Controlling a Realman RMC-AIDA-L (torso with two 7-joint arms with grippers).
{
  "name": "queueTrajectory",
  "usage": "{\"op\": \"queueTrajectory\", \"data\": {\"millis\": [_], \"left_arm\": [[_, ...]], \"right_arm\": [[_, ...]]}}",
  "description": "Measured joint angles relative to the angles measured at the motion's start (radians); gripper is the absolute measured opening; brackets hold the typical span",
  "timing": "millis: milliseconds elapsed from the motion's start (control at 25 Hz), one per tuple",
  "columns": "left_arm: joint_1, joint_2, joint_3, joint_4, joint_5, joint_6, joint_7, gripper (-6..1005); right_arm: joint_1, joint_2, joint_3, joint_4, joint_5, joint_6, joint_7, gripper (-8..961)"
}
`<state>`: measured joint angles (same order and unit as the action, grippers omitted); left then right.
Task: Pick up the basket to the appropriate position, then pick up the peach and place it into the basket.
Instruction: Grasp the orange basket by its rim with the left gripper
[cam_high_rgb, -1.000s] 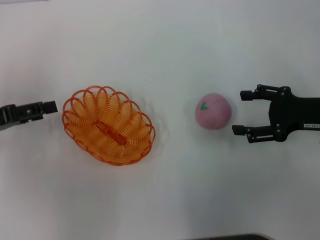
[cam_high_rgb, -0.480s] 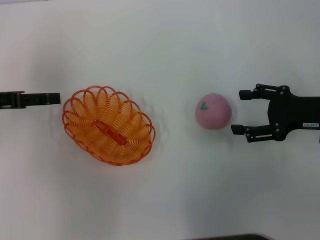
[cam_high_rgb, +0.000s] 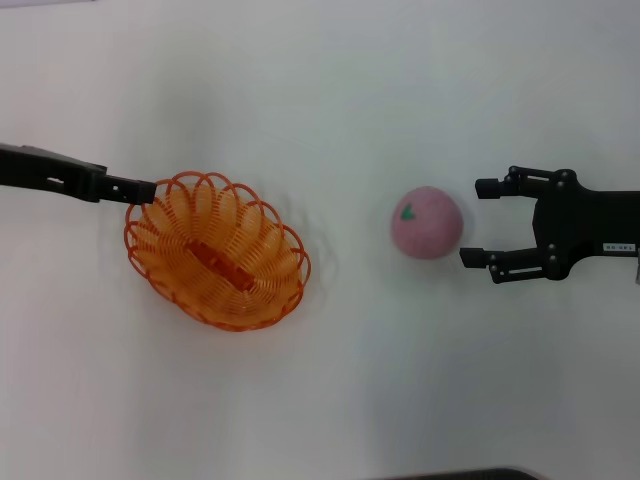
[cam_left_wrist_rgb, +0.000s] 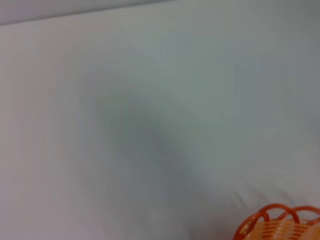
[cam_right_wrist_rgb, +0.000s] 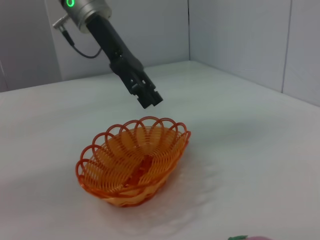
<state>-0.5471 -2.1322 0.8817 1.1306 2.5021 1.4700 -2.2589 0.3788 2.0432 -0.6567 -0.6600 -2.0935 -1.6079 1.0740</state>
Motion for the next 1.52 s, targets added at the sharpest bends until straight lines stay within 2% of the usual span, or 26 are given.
{"op": "queueTrajectory", "data": {"millis": [200, 360, 880, 1520], "left_arm": [[-0.041, -0.028, 0.089, 0.004, 0.114, -0.04, -0.013, 811], [-0.06, -0.028, 0.156, -0.016, 0.153, -0.076, -0.051, 811], [-0.077, -0.03, 0.218, -0.03, 0.169, -0.091, -0.067, 811], [-0.096, -0.031, 0.269, -0.043, 0.219, -0.108, -0.105, 647]], "right_arm": [[0.0, 0.0, 0.0, -0.002, -0.005, 0.0, 0.004, 925], [0.002, 0.0, 0.0, -0.004, -0.006, 0.0, 0.007, 925], [0.003, 0.003, 0.0, -0.016, -0.008, 0.002, 0.01, 925], [0.003, 0.003, 0.0, -0.017, -0.008, 0.003, 0.011, 924]]}}
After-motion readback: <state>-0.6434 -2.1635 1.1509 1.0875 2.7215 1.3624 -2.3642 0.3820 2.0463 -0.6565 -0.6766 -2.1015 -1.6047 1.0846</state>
